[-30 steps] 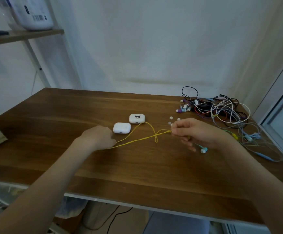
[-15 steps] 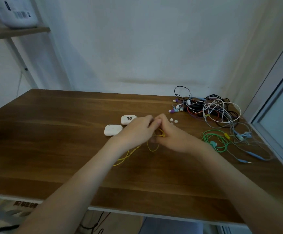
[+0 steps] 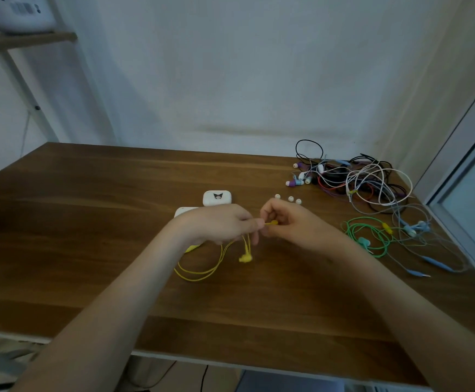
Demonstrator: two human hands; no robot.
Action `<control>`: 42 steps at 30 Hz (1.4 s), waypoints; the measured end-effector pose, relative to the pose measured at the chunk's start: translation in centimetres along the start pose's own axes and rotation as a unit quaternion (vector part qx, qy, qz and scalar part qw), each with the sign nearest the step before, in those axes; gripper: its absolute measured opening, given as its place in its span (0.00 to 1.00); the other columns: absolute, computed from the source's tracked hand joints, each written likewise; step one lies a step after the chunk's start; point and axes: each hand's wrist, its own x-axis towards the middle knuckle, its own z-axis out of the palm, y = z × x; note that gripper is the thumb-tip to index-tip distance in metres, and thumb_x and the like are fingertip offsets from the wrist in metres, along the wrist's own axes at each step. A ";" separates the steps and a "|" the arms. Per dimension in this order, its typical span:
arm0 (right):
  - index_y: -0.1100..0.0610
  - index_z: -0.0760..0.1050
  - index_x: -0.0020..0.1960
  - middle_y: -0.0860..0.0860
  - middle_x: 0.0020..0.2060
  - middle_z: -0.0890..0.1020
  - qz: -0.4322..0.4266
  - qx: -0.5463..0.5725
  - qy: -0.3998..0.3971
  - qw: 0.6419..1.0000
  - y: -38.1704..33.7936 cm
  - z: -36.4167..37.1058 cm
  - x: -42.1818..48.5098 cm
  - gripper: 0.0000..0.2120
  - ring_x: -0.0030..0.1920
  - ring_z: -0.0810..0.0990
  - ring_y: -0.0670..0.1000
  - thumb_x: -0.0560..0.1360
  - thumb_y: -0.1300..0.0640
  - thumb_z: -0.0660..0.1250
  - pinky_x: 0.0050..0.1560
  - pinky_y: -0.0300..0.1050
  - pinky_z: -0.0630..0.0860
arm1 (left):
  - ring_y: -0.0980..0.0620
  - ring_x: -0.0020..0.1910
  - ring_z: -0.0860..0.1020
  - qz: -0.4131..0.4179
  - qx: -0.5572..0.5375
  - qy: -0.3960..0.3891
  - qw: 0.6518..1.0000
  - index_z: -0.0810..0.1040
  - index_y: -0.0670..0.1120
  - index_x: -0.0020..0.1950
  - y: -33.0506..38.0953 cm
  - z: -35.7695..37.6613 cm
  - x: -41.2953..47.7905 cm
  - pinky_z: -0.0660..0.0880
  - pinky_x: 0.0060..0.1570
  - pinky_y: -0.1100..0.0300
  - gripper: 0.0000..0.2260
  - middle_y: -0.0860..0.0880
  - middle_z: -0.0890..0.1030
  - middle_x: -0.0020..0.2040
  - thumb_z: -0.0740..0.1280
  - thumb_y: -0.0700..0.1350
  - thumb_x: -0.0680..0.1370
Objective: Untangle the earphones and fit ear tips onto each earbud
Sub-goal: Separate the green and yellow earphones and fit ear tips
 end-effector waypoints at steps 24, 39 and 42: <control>0.53 0.68 0.47 0.52 0.50 0.75 0.100 -0.328 0.230 0.911 4.9 -2.5 2.8 0.04 0.52 0.73 0.51 0.78 0.61 0.60 0.52 0.48 0.73 | 0.57 0.44 0.72 0.133 0.034 0.296 0.945 0.84 0.49 0.40 1.1 0.4 -0.4 0.68 0.44 0.58 0.12 0.52 0.74 0.49 0.62 0.46 0.79; 0.58 0.75 0.51 0.52 0.41 0.78 0.042 0.174 0.232 0.956 1.4 1.6 -0.1 0.07 0.37 0.79 0.41 0.78 0.67 0.61 0.39 0.35 0.77 | 0.50 0.39 0.78 0.052 -0.388 0.187 0.901 0.79 0.45 0.34 -1.5 4.4 5.2 0.75 0.43 0.57 0.15 0.46 0.80 0.37 0.59 0.40 0.79; 0.56 0.76 0.49 0.52 0.40 0.79 0.030 0.182 0.234 0.955 1.8 2.0 0.0 0.08 0.38 0.80 0.45 0.78 0.67 0.62 0.41 0.37 0.78 | 0.51 0.38 0.78 0.038 -0.348 0.153 0.924 0.79 0.44 0.35 -1.9 4.7 5.5 0.75 0.42 0.59 0.14 0.48 0.80 0.35 0.59 0.39 0.78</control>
